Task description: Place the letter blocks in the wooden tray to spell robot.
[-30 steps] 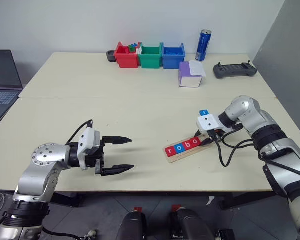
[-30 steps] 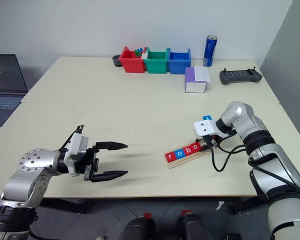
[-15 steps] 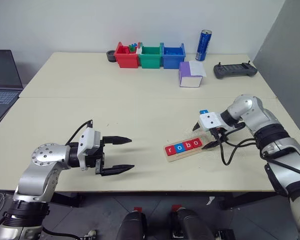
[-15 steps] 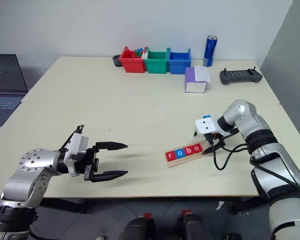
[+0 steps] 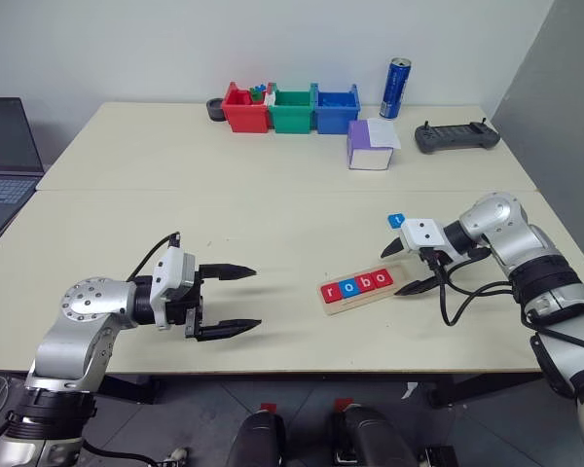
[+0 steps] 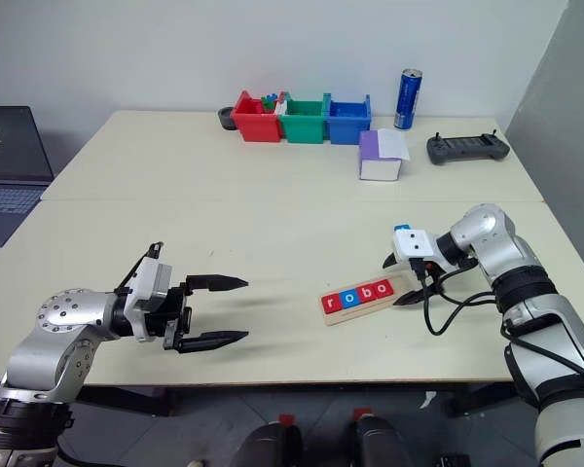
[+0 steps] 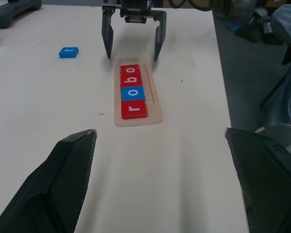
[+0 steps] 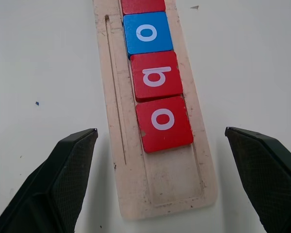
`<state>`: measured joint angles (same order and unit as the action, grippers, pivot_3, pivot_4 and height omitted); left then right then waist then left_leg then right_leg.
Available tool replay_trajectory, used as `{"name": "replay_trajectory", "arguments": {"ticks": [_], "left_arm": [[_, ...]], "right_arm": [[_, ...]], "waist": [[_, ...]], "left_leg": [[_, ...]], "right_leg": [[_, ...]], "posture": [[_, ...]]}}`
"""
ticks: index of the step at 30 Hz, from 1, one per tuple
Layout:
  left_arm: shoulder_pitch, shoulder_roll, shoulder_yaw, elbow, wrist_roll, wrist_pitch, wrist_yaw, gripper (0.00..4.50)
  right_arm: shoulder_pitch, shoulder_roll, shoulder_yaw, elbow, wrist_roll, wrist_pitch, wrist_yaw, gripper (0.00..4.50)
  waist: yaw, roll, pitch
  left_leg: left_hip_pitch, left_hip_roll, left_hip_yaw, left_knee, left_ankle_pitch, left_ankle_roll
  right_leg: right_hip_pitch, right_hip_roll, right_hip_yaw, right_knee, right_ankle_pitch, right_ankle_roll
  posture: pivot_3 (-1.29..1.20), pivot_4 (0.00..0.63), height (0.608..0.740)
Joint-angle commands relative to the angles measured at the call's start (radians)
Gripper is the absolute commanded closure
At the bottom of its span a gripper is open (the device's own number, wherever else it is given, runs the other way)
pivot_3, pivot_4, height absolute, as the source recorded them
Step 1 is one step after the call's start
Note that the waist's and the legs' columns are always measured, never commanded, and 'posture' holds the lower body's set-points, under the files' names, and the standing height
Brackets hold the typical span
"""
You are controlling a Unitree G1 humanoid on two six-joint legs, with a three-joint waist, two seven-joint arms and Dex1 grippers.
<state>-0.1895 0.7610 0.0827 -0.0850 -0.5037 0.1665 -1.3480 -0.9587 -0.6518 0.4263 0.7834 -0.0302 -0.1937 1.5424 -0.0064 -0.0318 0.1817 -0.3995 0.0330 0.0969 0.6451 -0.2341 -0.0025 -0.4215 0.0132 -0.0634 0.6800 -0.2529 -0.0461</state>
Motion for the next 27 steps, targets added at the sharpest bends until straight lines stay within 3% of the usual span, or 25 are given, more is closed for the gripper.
{"name": "replay_trajectory", "arguments": {"ticks": [1,21,26,27], "left_arm": [[-0.018,0.015,0.013,-0.010,-0.008,-0.009,-0.009,0.00],[-0.003,0.020,0.023,-0.026,-0.011,0.000,-0.010,0.00],[-0.005,0.021,0.023,-0.024,-0.012,0.001,-0.012,0.00],[-0.008,0.021,0.022,-0.021,-0.011,0.001,-0.012,0.00]], "right_arm": [[-0.034,0.021,-0.011,0.043,-0.020,-0.034,0.040,0.02],[-0.036,0.085,-0.021,0.135,-0.087,-0.047,0.007,0.02],[-0.020,0.085,-0.042,0.100,-0.072,0.011,-0.008,1.11],[-0.013,0.086,-0.049,0.082,-0.067,0.037,-0.019,1.11]], "waist": [[0.000,0.000,0.000],[0.001,0.000,0.000],[0.001,0.000,0.000],[0.001,0.000,0.000]], "left_leg": [[0.000,0.000,0.000,0.000,0.000,0.000],[0.000,0.000,0.000,0.000,0.000,0.000],[0.000,0.000,0.000,0.000,0.000,0.000],[0.000,0.000,0.000,0.000,0.000,0.000]], "right_leg": [[0.000,0.000,0.000,0.000,0.000,0.000],[0.000,0.000,0.000,0.000,0.000,0.000],[0.000,0.000,0.000,0.000,0.000,0.000],[0.000,0.000,0.000,0.000,0.000,0.000]], "posture": [[0.00,0.150,0.740],[0.00,0.150,0.740],[0.00,0.150,0.740],[0.00,0.150,0.740]]}}
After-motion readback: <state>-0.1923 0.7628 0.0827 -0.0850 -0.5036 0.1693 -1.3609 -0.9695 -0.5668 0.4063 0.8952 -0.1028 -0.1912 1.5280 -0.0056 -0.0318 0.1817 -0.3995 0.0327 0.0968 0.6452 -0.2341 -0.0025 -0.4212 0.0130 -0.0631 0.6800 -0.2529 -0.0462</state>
